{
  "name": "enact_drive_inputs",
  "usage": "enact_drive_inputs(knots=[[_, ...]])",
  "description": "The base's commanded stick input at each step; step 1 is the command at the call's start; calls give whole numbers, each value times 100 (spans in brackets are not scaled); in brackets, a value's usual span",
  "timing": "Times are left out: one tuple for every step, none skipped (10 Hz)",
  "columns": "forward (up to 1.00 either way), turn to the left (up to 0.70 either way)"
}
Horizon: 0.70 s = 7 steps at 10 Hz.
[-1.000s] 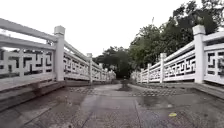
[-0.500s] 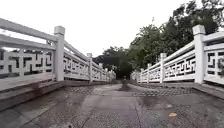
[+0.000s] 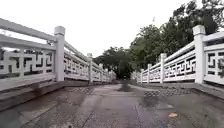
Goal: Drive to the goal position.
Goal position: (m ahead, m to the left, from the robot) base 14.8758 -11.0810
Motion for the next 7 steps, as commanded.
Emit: enact_drive_inputs(knots=[[45, 3], [45, 3], [45, 3], [45, 3], [45, 3], [45, 3], [45, 3]])
